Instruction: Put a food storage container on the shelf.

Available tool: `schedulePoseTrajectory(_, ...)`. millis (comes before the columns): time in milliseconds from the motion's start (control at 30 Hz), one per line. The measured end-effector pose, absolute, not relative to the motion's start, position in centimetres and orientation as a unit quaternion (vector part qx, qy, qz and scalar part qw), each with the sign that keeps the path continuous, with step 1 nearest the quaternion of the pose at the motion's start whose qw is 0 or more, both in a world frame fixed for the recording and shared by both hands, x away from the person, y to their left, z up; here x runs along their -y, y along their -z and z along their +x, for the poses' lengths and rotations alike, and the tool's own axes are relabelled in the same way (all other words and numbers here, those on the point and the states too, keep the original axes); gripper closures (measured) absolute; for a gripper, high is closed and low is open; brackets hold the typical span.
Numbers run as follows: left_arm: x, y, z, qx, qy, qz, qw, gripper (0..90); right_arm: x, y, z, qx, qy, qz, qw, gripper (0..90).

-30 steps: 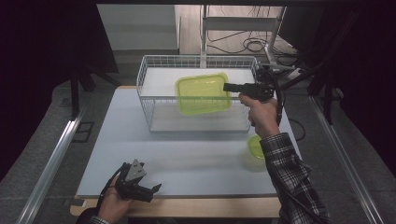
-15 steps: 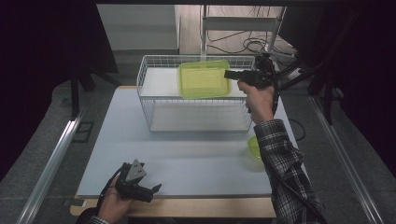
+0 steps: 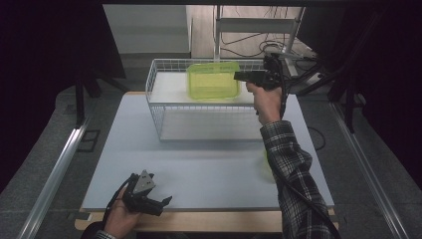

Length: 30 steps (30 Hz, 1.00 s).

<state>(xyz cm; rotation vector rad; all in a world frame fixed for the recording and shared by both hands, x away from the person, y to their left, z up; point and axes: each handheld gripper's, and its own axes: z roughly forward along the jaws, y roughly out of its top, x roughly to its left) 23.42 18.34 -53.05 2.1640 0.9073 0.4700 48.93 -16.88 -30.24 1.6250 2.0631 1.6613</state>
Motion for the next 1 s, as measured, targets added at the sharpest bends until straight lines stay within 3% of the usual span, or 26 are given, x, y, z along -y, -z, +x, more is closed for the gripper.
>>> schedulePoseTrajectory(267, -18.3, 53.1, 23.4, -0.353, -0.180, 0.843, 0.365, 2.0, 16.7, 30.8, 49.5, -0.670, -0.526, 0.523, 0.031, 77.5)
schedulePoseTrajectory(667, -18.2, 53.1, 23.4, -0.350, -0.181, 0.845, 0.361, 2.0, 15.8, 30.9, 50.1, -0.701, -0.490, 0.511, 0.089, 72.8)
schedulePoseTrajectory(1000, -18.2, 53.2, 23.4, -0.350, -0.179, 0.847, 0.359, 2.0, 15.5, 31.5, 50.8, -0.705, -0.487, 0.507, 0.091, 65.7)
